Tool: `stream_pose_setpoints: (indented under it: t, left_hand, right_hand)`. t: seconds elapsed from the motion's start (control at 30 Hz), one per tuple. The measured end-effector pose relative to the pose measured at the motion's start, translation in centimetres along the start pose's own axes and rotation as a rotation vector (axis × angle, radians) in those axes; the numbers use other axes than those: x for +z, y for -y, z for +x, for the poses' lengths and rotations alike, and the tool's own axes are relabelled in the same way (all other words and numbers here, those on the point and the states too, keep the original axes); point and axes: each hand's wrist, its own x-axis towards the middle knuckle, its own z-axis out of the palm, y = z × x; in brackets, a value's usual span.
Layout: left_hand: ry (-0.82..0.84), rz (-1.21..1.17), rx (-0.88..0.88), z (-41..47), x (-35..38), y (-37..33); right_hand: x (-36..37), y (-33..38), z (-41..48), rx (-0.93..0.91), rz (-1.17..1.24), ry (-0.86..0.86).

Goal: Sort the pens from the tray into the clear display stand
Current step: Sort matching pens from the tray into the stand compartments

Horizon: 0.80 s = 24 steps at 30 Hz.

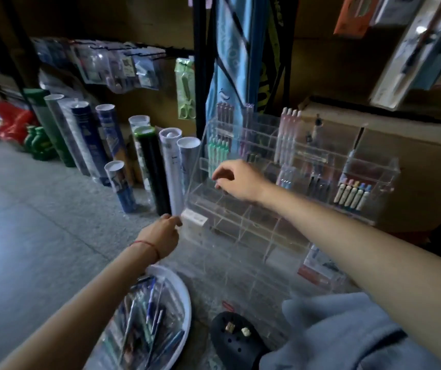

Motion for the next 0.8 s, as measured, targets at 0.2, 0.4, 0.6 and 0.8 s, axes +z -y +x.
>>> stream_pose_setpoints:
  t: [0.2, 0.4, 0.6, 0.8]
  left_hand:
    - [0.259, 0.064, -0.382, -5.3, 2.8, 11.2]
    - [0.4, 0.002, -0.564, -9.7, 8.7, 16.1]
    - [0.346, -0.217, -0.679, -10.1, 15.5, 16.9]
    - [0.096, -0.287, -0.72, -10.1, 20.3, 15.5]
  right_hand:
    - [14.2, 1.6, 0.0, 0.023, -0.097, 0.471]
    - [26.7, -4.9, -3.1, 0.484, 0.13, 0.671]
    - [34.5, -7.5, -5.1, 0.723, 0.238, 0.599]
    - [39.8, -6.4, -6.1, 0.698, 0.289, 0.423]
